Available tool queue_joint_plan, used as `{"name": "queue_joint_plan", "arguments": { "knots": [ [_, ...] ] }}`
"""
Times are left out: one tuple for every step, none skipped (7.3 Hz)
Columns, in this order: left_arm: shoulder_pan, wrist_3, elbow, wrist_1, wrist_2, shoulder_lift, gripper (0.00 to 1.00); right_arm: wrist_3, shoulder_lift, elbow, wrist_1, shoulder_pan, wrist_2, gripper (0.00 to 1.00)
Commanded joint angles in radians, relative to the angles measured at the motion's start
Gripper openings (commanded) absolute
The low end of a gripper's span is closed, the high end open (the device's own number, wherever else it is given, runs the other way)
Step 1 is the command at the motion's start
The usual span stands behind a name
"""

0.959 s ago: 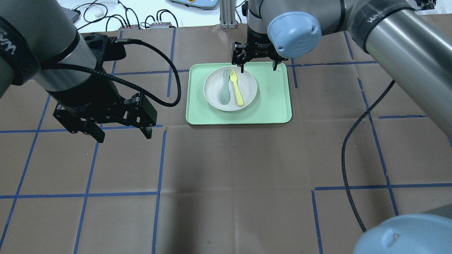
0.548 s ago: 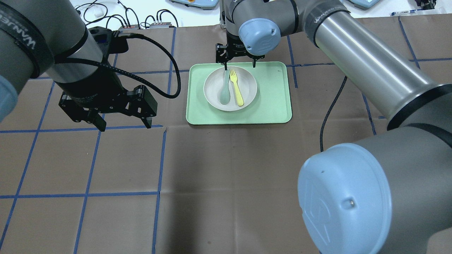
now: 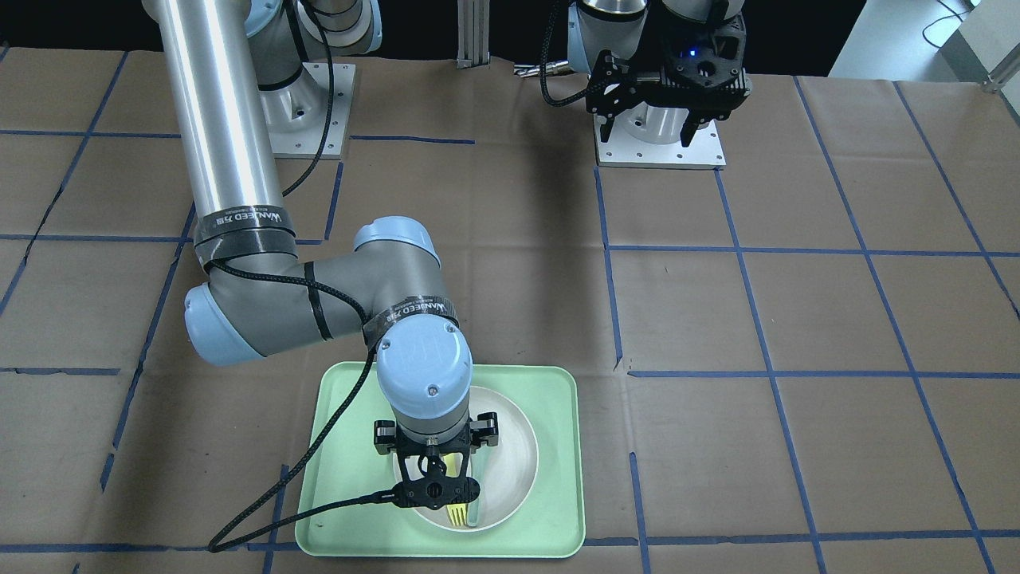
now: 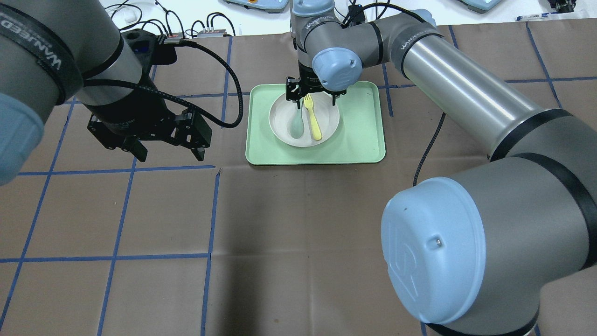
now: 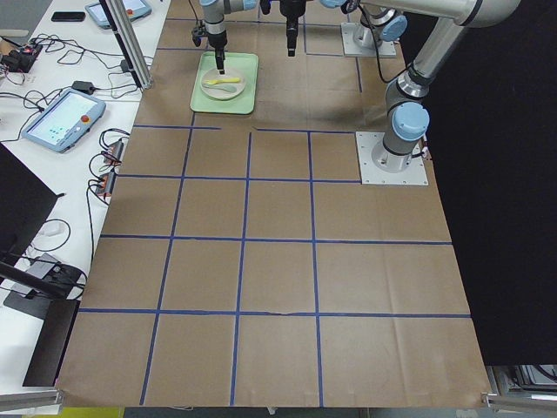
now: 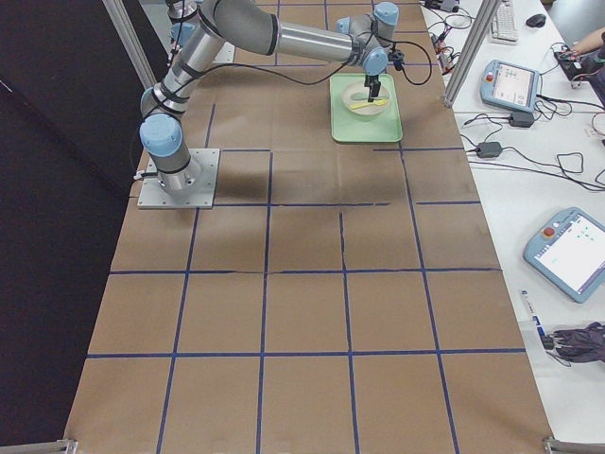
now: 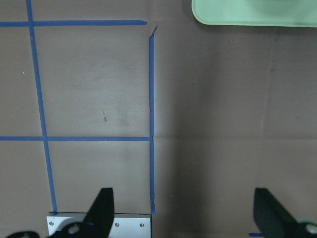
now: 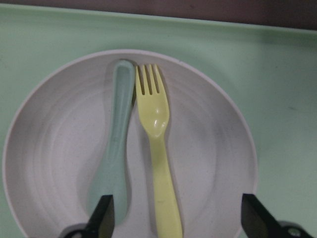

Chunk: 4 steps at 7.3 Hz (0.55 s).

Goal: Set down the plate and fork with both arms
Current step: 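Lower the right gripper onto the yellow fork and grasp it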

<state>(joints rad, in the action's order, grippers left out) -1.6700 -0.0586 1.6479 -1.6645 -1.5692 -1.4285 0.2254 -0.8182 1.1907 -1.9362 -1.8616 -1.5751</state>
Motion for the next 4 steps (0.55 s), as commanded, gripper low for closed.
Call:
{"name": "queue_joint_plan", "arguments": {
  "knots": [
    [0.004,0.003,0.001,0.006,0.000,-0.001,1.00,0.000,0.016,0.009,-0.023,0.001,-0.002,0.57],
    [0.006,0.002,0.001,0.006,0.000,0.000,1.00,0.000,0.016,0.009,-0.023,0.001,-0.006,0.52],
    [0.006,0.002,0.001,0.006,0.000,0.000,1.00,-0.001,0.017,0.010,-0.023,0.001,-0.008,0.52],
    [0.007,0.002,0.001,0.006,0.000,0.000,1.00,-0.001,0.022,0.013,-0.023,0.001,-0.006,0.52]
  ]
}}
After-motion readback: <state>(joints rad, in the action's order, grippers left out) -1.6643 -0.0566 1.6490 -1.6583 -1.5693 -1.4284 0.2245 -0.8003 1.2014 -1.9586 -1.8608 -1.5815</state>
